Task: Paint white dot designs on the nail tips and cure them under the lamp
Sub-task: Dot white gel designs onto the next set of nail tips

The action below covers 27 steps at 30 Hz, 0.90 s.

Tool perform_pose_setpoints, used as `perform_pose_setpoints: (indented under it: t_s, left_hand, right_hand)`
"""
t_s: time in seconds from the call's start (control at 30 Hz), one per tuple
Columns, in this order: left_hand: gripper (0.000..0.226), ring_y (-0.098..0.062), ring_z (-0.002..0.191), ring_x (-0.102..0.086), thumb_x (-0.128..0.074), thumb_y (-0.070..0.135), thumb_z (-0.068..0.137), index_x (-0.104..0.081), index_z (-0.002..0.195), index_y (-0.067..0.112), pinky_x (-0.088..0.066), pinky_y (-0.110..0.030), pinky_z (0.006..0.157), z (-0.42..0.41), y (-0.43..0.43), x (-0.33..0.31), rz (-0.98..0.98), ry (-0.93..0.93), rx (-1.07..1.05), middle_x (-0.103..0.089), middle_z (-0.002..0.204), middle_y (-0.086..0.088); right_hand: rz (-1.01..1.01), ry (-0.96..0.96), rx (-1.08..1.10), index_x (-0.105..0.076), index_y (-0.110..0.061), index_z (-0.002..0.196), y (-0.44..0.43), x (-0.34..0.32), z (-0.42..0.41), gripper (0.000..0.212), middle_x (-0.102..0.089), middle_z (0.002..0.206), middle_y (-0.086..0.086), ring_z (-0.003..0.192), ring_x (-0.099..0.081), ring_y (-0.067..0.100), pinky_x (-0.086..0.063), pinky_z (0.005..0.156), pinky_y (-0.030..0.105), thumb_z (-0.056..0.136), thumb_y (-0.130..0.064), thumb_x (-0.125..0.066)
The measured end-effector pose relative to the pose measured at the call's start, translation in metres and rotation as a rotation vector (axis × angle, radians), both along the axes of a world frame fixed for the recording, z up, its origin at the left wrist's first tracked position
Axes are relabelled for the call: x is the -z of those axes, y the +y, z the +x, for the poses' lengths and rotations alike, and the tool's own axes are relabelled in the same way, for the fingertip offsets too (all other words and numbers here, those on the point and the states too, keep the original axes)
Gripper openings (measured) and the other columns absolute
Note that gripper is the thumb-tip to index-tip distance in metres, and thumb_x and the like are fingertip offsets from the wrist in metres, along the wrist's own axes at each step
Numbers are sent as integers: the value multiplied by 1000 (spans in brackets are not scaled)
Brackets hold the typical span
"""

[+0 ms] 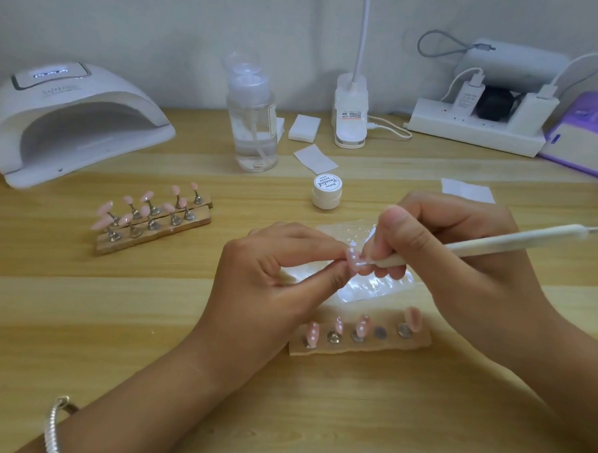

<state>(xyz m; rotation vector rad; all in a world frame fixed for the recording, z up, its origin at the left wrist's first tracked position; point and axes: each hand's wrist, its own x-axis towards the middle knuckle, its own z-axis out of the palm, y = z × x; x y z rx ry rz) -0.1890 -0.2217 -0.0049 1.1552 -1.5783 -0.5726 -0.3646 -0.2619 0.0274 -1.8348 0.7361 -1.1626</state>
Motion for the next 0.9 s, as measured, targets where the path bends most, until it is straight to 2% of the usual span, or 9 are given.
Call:
perform_pose_setpoints:
  t_s: [0.13, 0.3, 0.47, 0.6, 0.8, 0.9]
  left_hand:
    - [9, -13, 87, -71, -76, 19, 81, -81, 89, 16, -52, -32, 81, 0, -1, 0, 1, 9, 5, -75, 87, 11]
    - [9, -14, 87, -71, -76, 19, 81, -80, 89, 17, -52, -31, 81, 1, 0, 0, -1, 9, 3, -76, 87, 10]
    - [9, -12, 86, -70, -77, 17, 82, -81, 90, 16, -51, -27, 80, 1, 0, -1, 1, 8, 11, -76, 86, 10]
    - [9, -13, 86, -71, -77, 16, 81, -81, 90, 17, -53, -30, 80, 0, 0, -2, -4, 10, 10, -76, 86, 9]
    - [10, -14, 87, -71, -76, 17, 81, -81, 90, 15, -53, -30, 80, 0, 1, -3, -1, 7, 13, -76, 87, 10]
    - [9, -14, 86, -71, -77, 15, 81, -81, 89, 16, -53, -28, 80, 0, 1, -2, -2, 13, 13, -76, 87, 9]
  right_hand:
    - [6, -2, 5, -67, -21, 70, 1, -1, 0, 31, -65, 65, 9, 57, -62, 18, -43, 34, 39, 95, -33, -54]
    - [-2, -5, -8, -67, -25, 69, 0, -1, 1, 30, -62, 63, 12, 51, -54, 36, -41, 34, 40, 96, -33, -55]
    - [5, -2, -15, -68, -22, 70, 0, 0, 1, 30, -63, 64, 12, 51, -54, 34, -40, 35, 40, 95, -33, -55]
    - [3, 5, -7, -68, -20, 71, 0, 1, 1, 29, -65, 66, 11, 54, -58, 25, -41, 35, 40, 95, -31, -55]
    - [-21, 22, 1, -68, -20, 71, -2, 3, 0, 29, -64, 65, 10, 52, -55, 34, -40, 34, 39, 96, -31, -56]
    - [-24, 20, -5, -68, -18, 70, -2, 3, 0, 30, -65, 66, 11, 55, -59, 26, -42, 38, 39, 97, -27, -57]
